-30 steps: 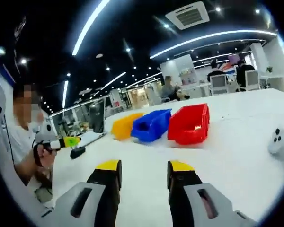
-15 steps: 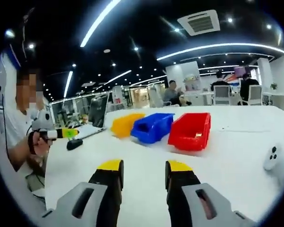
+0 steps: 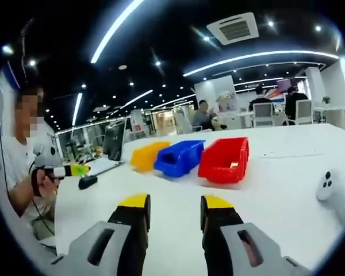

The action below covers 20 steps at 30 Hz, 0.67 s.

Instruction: Take apart the toy blocks one by one and place each separated block into its matching bin, sorting the blocks by their type until all the connected pieces are disassembled and separated into the correct bins

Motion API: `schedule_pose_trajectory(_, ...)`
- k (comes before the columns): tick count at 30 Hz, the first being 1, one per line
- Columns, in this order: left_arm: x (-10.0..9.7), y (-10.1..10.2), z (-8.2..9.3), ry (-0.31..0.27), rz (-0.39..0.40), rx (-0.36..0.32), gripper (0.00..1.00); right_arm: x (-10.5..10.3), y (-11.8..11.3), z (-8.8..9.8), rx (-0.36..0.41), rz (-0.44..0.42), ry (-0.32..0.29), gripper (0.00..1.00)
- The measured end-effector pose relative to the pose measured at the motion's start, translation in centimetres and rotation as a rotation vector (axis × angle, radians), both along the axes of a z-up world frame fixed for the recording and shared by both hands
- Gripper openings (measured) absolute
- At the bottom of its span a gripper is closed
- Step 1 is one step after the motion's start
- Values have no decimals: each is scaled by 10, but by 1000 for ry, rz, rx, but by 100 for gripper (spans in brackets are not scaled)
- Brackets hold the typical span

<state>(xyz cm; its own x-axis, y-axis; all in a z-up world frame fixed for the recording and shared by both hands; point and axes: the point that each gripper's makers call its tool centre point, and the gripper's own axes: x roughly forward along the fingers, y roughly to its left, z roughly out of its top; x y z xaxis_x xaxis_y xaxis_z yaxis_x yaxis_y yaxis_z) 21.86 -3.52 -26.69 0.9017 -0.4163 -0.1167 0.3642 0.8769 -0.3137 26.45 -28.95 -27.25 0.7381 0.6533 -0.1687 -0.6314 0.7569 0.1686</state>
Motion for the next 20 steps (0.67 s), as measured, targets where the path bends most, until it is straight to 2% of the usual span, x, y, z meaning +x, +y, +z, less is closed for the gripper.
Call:
schedule_pose_trajectory(11, -5, 4, -1, 5, 11, -7, 10, -4, 1, -6, 7, 2, 22, 36)
schedule_pose_trajectory(16, -6, 5, -1, 8, 15, -10, 10, 3, -11, 2, 16, -30, 9, 36)
schedule_pose_trajectory(20, -6, 6, -1, 9, 19, -15, 10, 3, -11, 3, 30, -32, 11, 36)
